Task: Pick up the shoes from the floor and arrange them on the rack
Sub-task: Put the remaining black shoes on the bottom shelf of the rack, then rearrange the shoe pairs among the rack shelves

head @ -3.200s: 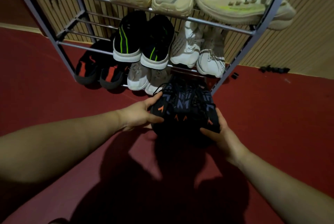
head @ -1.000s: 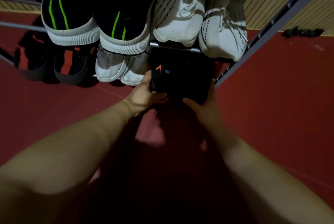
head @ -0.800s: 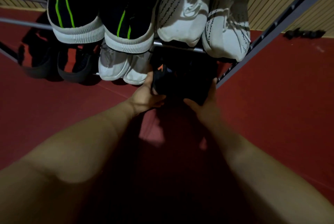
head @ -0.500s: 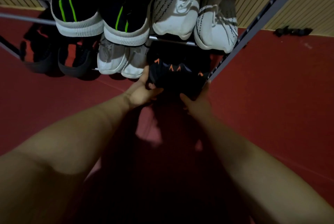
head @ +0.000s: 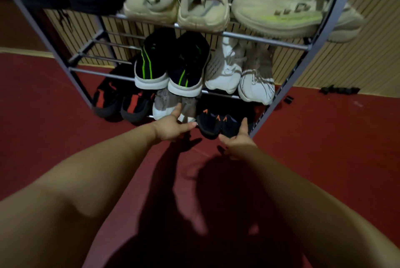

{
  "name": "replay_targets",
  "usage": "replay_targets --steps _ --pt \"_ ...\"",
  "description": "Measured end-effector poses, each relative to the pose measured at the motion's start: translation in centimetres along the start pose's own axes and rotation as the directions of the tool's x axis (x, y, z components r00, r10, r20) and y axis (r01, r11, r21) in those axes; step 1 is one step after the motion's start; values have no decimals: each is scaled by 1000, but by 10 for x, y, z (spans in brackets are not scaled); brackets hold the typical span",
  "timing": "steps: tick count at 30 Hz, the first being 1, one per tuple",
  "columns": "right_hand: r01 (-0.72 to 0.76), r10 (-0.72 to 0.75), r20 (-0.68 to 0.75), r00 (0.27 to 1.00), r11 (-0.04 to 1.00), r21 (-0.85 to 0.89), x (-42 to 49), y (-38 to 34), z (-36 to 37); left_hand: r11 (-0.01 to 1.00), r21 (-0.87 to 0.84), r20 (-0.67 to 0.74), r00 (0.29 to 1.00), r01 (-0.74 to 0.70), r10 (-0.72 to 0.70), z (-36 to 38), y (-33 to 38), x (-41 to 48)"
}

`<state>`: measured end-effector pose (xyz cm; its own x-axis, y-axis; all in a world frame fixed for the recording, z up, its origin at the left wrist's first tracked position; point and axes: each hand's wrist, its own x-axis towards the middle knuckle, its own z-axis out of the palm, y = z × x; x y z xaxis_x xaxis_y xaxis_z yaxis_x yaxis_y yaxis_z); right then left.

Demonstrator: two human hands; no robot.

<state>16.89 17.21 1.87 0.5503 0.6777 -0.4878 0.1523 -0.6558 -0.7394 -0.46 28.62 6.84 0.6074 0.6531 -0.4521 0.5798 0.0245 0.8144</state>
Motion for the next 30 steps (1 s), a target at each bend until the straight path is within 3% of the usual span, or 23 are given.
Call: replay_targets --steps 7,13,30 --pt "88 -87 117 989 996 -4 -53 -42 -9 996 91 39 999 -8 4 -19 27 -22" --pt "117 -116 136 984 993 -1 -71 -57 -10 993 117 33 999 -6 2 -28 30 -28" --pt "216 -221 52 974 973 76 -81 -76 -37 999 30 192 981 -33 27 5 76 -33"
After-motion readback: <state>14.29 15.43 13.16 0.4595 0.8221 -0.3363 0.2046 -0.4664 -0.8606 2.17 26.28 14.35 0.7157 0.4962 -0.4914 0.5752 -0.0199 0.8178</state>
